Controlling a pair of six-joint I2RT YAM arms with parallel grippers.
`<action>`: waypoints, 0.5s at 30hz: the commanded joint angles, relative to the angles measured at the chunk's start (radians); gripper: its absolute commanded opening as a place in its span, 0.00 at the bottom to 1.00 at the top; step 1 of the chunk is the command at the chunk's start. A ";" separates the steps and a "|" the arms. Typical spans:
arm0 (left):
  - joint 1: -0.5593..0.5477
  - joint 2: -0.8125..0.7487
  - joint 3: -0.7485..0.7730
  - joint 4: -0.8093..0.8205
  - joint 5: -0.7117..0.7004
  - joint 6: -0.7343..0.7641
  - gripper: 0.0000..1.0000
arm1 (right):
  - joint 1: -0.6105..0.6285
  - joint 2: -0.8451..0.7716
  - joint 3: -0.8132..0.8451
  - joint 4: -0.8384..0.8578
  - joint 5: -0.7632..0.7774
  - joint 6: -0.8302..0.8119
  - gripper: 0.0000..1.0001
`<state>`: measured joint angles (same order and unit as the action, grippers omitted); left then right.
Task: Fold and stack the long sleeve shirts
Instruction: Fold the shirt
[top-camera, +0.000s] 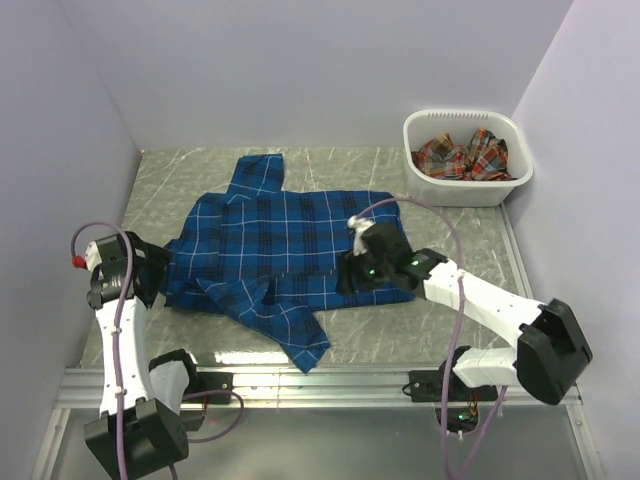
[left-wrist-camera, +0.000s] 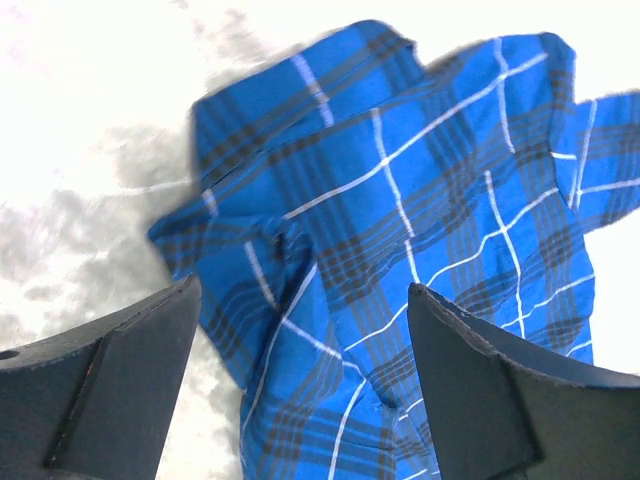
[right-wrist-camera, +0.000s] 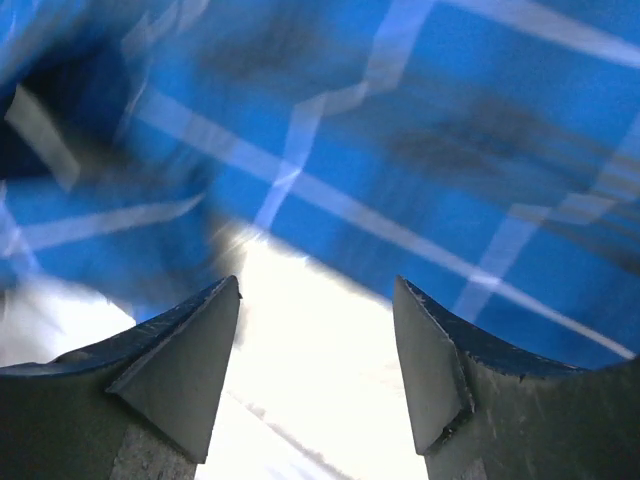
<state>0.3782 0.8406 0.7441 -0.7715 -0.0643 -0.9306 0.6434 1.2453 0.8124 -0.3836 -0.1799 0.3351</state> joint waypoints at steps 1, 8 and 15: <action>0.001 0.024 -0.031 0.119 0.055 0.087 0.90 | 0.100 0.060 0.027 -0.092 -0.095 -0.117 0.70; -0.005 0.144 -0.065 0.268 0.146 0.167 0.91 | 0.258 0.216 0.096 -0.172 -0.190 -0.149 0.70; -0.033 0.221 -0.077 0.367 0.178 0.196 0.90 | 0.344 0.377 0.123 -0.123 -0.251 -0.134 0.67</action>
<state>0.3511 1.0439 0.6712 -0.4908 0.0742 -0.7750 0.9627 1.5970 0.8837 -0.5125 -0.3862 0.2138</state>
